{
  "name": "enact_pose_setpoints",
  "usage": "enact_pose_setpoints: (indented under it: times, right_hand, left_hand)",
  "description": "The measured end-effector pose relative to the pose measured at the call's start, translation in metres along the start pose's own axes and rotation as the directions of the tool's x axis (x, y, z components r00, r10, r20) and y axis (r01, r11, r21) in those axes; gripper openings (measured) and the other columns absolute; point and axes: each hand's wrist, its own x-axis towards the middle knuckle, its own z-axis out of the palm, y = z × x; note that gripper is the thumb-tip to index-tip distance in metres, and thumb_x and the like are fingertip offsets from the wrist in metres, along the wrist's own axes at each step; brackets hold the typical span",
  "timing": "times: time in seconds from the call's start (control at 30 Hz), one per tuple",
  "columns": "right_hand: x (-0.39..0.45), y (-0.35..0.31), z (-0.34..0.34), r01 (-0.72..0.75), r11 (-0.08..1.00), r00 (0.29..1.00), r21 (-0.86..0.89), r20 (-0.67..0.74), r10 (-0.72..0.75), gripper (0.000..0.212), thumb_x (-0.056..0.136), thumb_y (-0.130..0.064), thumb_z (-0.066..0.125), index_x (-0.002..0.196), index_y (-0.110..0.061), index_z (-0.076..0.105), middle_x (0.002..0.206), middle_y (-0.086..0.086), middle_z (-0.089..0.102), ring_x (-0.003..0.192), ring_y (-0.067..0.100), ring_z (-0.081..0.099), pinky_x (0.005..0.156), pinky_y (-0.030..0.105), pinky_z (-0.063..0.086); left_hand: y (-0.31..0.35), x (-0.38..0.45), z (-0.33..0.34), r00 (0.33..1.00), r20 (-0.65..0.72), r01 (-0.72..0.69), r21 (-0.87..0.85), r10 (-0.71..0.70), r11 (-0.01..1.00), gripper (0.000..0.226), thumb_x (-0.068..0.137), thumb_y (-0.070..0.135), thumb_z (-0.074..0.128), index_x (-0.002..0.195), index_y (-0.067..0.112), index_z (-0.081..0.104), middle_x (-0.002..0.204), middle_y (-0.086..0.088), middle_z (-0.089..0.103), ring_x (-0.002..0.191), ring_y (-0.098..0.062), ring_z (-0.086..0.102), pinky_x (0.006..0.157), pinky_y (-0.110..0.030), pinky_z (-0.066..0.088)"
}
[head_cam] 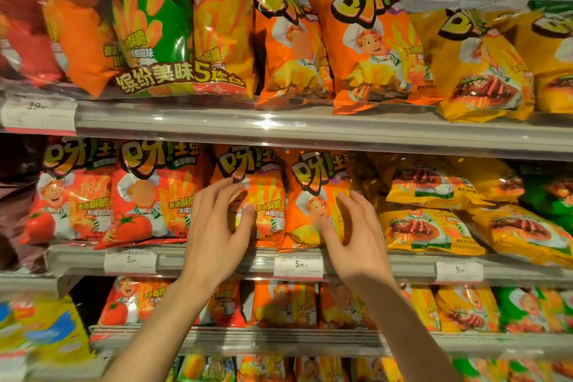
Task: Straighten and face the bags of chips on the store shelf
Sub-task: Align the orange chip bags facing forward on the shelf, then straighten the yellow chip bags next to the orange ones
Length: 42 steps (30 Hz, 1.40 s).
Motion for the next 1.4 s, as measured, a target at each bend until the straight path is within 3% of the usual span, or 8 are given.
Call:
enact_pose_setpoints:
  times: [0.13, 0.27, 0.47, 0.6, 0.8, 1.1, 1.3, 1.4]
  right_hand:
    - [-0.031, 0.009, -0.002, -0.073, 0.989, 0.997, 0.125, -0.028, 0.077, 0.034, 0.094, -0.039, 0.06, 0.128, -0.039, 0.054, 0.12, -0.023, 0.058, 0.11, -0.002, 0.056, 0.099, 0.033, 0.049]
    - [-0.06, 0.033, -0.01, -0.161, 0.974, 0.987, 0.159, 0.044, 0.156, 0.024, 0.097, -0.029, 0.061, 0.12, -0.033, 0.06, 0.082, -0.015, 0.07, 0.072, 0.006, 0.064, 0.072, 0.034, 0.056]
    - [-0.094, 0.074, -0.034, -0.266, 0.945, 0.963, 0.193, 0.098, 0.251, 0.016, 0.096, -0.027, 0.061, 0.107, -0.037, 0.066, 0.089, -0.022, 0.069, 0.08, 0.004, 0.066, 0.066, 0.02, 0.049]
    - [-0.097, 0.099, -0.059, -0.275, 0.948, 0.96, 0.162, 0.091, 0.263, 0.012, 0.095, -0.03, 0.063, 0.103, -0.039, 0.066, 0.087, -0.017, 0.071, 0.08, 0.0, 0.066, 0.066, 0.016, 0.048]
    - [-0.084, 0.135, -0.119, -0.266, 0.945, 0.96, 0.192, 0.141, 0.242, 0.006, 0.094, -0.032, 0.065, 0.099, -0.034, 0.069, 0.082, -0.016, 0.072, 0.077, -0.003, 0.066, 0.069, 0.013, 0.05]
    - [-0.059, 0.185, -0.197, -0.128, 0.976, 0.991, 0.175, 0.061, 0.119, 0.025, 0.084, -0.055, 0.056, 0.103, -0.042, 0.068, 0.091, -0.022, 0.071, 0.086, 0.0, 0.068, 0.074, 0.023, 0.052]
    - [-0.039, 0.174, -0.218, -0.033, 0.979, 0.998, 0.203, 0.055, 0.022, 0.012, 0.095, -0.026, 0.06, 0.102, -0.031, 0.068, 0.073, -0.014, 0.07, 0.071, 0.004, 0.066, 0.063, 0.011, 0.045]
    - [-0.028, 0.165, -0.218, 0.185, 0.978, 0.961, -0.096, -0.193, -0.201, 0.016, 0.098, -0.018, 0.056, 0.1, -0.019, 0.072, 0.078, -0.006, 0.065, 0.071, 0.006, 0.06, 0.067, 0.009, 0.046]
  left_hand:
    - [0.008, -0.022, -0.009, 0.995, 0.065, 0.093, -0.198, -0.082, 0.976, 0.029, 0.097, 0.029, 0.061, 0.126, 0.025, 0.059, 0.116, 0.016, 0.063, 0.108, -0.001, 0.059, 0.092, -0.026, 0.047]
    - [0.02, -0.046, -0.009, 0.962, 0.197, 0.249, -0.35, -0.189, 0.903, 0.025, 0.096, 0.028, 0.063, 0.12, 0.032, 0.06, 0.098, 0.016, 0.067, 0.092, -0.005, 0.063, 0.076, -0.015, 0.049]
    - [0.036, -0.086, 0.015, 0.865, 0.404, 0.468, -0.432, -0.299, 0.77, 0.018, 0.095, 0.03, 0.065, 0.111, 0.037, 0.061, 0.099, -0.009, 0.07, 0.087, -0.022, 0.065, 0.068, -0.016, 0.047]
    - [0.06, -0.097, 0.037, 0.855, 0.413, 0.492, -0.452, -0.315, 0.744, 0.023, 0.082, 0.049, 0.062, 0.105, 0.043, 0.065, 0.091, -0.013, 0.068, 0.078, -0.024, 0.065, 0.075, -0.039, 0.052]
    - [0.12, -0.101, 0.077, 0.879, 0.352, 0.455, -0.419, -0.321, 0.786, 0.022, 0.086, 0.046, 0.062, 0.104, 0.034, 0.067, 0.093, -0.005, 0.072, 0.086, -0.017, 0.067, 0.077, -0.021, 0.05]
    - [0.205, -0.087, 0.13, 0.888, 0.304, 0.451, -0.431, -0.344, 0.782, 0.016, 0.095, 0.028, 0.063, 0.109, 0.035, 0.065, 0.095, 0.005, 0.072, 0.089, -0.014, 0.066, 0.077, -0.02, 0.05]
    - [0.215, -0.057, 0.142, 0.922, 0.151, 0.388, -0.377, -0.357, 0.841, 0.027, 0.092, 0.044, 0.063, 0.118, 0.04, 0.059, 0.107, 0.013, 0.065, 0.095, 0.002, 0.062, 0.073, -0.014, 0.049]
    - [0.208, -0.03, 0.15, 0.945, 0.086, 0.327, -0.317, -0.317, 0.89, 0.049, 0.088, 0.06, 0.059, 0.13, 0.036, 0.053, 0.123, 0.012, 0.056, 0.102, 0.005, 0.057, 0.09, -0.028, 0.049]
